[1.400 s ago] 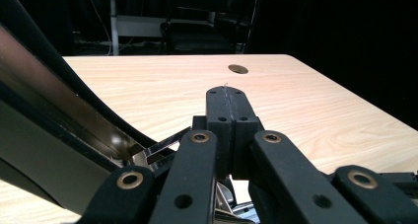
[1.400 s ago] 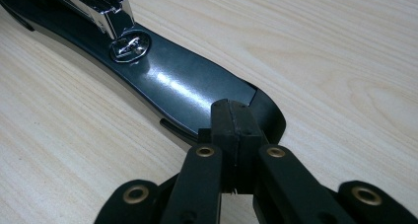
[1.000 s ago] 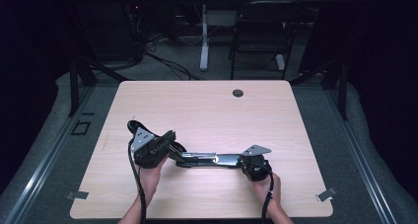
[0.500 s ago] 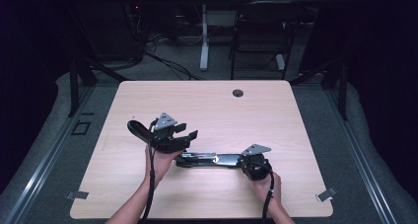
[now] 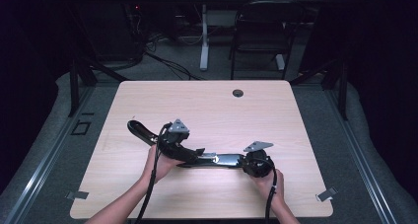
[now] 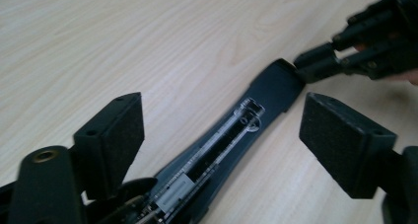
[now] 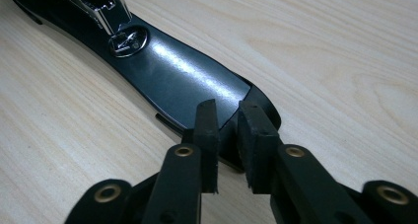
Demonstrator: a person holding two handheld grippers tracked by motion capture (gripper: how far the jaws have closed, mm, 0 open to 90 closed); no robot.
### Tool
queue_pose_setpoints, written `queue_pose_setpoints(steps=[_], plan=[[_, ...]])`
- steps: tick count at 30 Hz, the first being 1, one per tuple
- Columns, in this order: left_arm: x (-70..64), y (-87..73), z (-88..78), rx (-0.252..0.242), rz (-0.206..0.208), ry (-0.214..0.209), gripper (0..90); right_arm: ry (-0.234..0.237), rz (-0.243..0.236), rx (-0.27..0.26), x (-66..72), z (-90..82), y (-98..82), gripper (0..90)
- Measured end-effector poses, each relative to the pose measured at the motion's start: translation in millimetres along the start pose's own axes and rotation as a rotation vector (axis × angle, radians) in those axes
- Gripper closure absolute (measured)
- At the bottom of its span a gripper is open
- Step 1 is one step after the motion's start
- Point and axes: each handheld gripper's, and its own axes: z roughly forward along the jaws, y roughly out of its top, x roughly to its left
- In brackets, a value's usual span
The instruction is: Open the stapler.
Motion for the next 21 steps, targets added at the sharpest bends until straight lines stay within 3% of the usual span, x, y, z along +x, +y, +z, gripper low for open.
queue_pose_setpoints(steps=[4,10,15,16,21], plan=[[-12.4,-5.9,-5.3,0.025,0.045,-0.048,14.9,0.002,-0.003,0.032,-3.2,-0.8,2.8,69.9],[-18.3,-11.8,-14.1,0.027,0.057,-0.071,13.5,-0.002,-0.009,0.06,-2.2,-2.3,6.3,62.8],[-21.7,-21.6,-20.1,0.046,0.07,-0.084,12.5,-0.024,-0.01,0.084,-2.3,-8.9,12.2,51.6],[-21.4,-27.7,-21.5,0.062,0.073,-0.09,11.9,-0.027,-0.02,0.106,-2.4,-12.9,15.3,42.5],[-20.7,-36.0,-25.8,0.083,0.08,-0.097,10.7,-0.016,-0.02,0.141,-7.0,-18.1,17.5,32.6]])
